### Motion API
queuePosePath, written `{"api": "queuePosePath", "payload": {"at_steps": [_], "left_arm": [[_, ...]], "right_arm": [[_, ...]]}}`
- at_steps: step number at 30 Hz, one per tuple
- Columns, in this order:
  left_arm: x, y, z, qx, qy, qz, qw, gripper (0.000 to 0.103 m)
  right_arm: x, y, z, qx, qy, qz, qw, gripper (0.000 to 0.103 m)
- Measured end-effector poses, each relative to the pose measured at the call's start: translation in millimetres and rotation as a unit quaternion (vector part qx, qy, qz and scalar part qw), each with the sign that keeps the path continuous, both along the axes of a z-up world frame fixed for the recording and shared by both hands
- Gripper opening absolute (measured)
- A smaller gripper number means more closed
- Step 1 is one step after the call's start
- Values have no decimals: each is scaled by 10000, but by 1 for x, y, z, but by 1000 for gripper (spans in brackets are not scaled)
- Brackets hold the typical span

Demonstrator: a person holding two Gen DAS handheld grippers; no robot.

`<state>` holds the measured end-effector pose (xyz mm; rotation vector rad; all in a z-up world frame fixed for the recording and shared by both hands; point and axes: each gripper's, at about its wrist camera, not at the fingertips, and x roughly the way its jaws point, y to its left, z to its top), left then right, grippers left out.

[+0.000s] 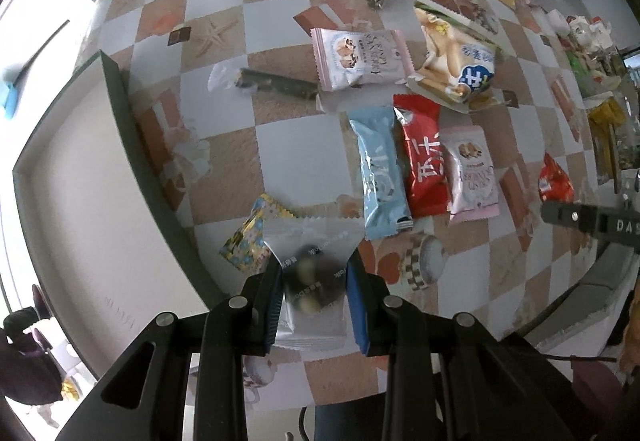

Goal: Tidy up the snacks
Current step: 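Carry both snacks over the white tray and open both tools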

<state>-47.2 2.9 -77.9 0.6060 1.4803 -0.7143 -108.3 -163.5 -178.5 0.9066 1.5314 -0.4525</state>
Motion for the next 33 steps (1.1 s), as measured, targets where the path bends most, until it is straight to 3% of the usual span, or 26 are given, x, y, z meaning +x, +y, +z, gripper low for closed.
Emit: {"api": "queuePosePath", "payload": {"at_steps": [5,16,26,33], "left_arm": [[12,16,11,-74,-179,153,9997,32],[61,79,24,-134,-411,1040,9936,32],[88,146,15,39,-443,1977,9793,32],[98,178,3,219,-365,2356,9709,32]], "right_arm": [[15,16,23,-54,-174,348,9992,41],[79,65,37,-172,-343,1418,9892,41],[136,132,41,-114,-413,2475,9679,41],[170,183,36,-20,-470,3056,9510,41]]}}
